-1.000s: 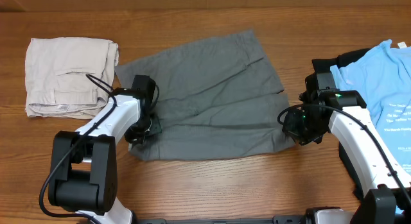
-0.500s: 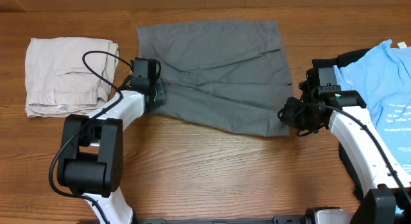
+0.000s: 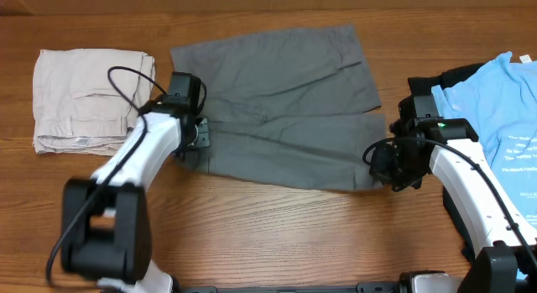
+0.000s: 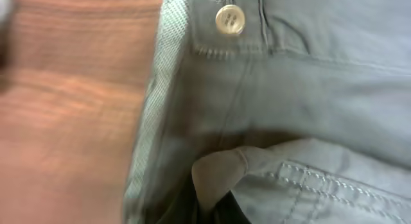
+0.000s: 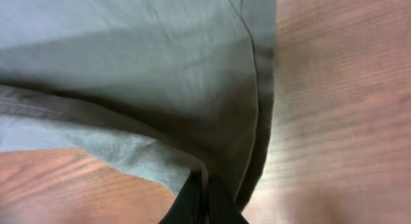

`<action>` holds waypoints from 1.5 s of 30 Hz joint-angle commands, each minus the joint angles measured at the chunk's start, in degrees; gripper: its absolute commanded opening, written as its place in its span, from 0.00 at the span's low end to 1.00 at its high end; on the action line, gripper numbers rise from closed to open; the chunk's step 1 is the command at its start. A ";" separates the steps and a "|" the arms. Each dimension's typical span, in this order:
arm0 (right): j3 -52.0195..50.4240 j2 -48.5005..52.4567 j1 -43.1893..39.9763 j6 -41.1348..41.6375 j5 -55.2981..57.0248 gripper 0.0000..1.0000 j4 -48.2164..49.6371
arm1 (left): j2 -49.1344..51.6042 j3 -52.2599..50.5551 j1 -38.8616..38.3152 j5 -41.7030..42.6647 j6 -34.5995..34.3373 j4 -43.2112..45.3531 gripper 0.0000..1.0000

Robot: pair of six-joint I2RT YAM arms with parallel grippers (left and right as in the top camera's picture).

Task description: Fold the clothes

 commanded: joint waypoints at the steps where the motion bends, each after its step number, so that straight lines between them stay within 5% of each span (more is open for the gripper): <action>1: 0.04 0.09 -0.15 0.74 0.44 0.04 -2.36 | -8.57 1.77 0.57 2.32 -0.87 -4.37 0.04; 11: 0.02 0.11 -0.15 0.76 0.68 0.04 -8.15 | -10.14 -0.46 0.57 5.49 -5.81 -17.79 0.13; 14: 0.02 0.11 -0.15 1.16 1.51 0.04 -8.68 | -9.77 -1.92 0.57 5.90 -5.79 -20.33 0.22; 16: 0.02 0.11 -0.15 1.18 1.49 0.22 -8.79 | -9.77 -2.58 0.57 5.92 -5.79 -22.03 0.36; 18: 0.02 0.11 -0.15 1.18 1.46 0.59 -8.92 | -9.77 -2.58 0.57 6.12 -5.75 -24.02 0.44; 21: 0.79 0.11 -0.33 1.07 1.46 0.85 -9.07 | -9.79 -1.25 0.68 10.67 -2.23 -26.69 0.44; 29: 12.48 0.09 -1.27 0.46 0.42 0.79 -11.04 | -11.13 12.37 0.55 17.90 1.95 -32.41 0.40; 31: 12.28 0.33 -1.27 0.48 0.39 0.66 -8.76 | -11.32 13.14 0.46 17.88 1.92 -30.01 0.40; 34: 11.67 1.29 -1.16 0.48 -0.02 0.32 -6.86 | -10.82 11.76 0.46 17.88 1.73 -24.28 0.10; 37: 10.29 2.62 -1.16 0.48 -0.04 0.06 -4.85 | -9.77 8.66 0.46 17.90 1.70 -18.14 0.04; 45: 6.32 5.97 -1.09 -1.03 -2.47 0.04 3.23 | -4.98 2.62 0.46 17.03 1.77 -3.82 0.07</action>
